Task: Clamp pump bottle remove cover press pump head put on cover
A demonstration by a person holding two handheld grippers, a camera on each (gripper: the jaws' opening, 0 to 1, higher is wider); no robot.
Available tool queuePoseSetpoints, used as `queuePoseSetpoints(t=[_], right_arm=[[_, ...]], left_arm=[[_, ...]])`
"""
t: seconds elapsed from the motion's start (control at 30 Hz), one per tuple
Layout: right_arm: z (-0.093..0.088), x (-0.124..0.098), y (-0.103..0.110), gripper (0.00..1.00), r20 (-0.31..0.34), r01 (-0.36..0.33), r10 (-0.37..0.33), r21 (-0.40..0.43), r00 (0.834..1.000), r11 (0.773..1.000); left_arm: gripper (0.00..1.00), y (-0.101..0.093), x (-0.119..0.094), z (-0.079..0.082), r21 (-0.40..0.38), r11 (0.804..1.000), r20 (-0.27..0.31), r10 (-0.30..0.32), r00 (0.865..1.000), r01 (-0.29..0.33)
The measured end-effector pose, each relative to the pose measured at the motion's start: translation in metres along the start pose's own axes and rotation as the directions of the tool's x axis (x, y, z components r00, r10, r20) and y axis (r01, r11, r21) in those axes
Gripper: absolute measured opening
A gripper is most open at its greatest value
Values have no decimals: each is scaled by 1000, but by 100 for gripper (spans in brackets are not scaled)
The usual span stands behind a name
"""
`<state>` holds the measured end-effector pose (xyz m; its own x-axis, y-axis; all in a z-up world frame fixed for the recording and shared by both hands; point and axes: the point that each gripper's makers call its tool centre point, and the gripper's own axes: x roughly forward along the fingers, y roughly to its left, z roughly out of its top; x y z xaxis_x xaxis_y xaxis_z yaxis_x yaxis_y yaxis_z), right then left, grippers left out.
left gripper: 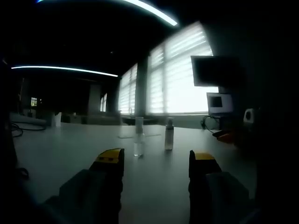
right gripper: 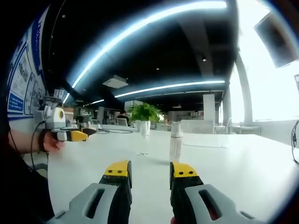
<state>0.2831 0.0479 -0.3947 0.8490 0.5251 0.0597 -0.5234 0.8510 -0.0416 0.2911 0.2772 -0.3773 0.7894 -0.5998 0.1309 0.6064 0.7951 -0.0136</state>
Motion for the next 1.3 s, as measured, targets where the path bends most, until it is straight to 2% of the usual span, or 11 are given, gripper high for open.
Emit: queuePoseSetpoints(t=[1.3], right_arm=[[0, 0, 0, 28, 4, 8, -8, 1, 1000, 1000]], left_arm=[[46, 2, -1, 0, 0, 1000, 2, 8, 1000, -8]])
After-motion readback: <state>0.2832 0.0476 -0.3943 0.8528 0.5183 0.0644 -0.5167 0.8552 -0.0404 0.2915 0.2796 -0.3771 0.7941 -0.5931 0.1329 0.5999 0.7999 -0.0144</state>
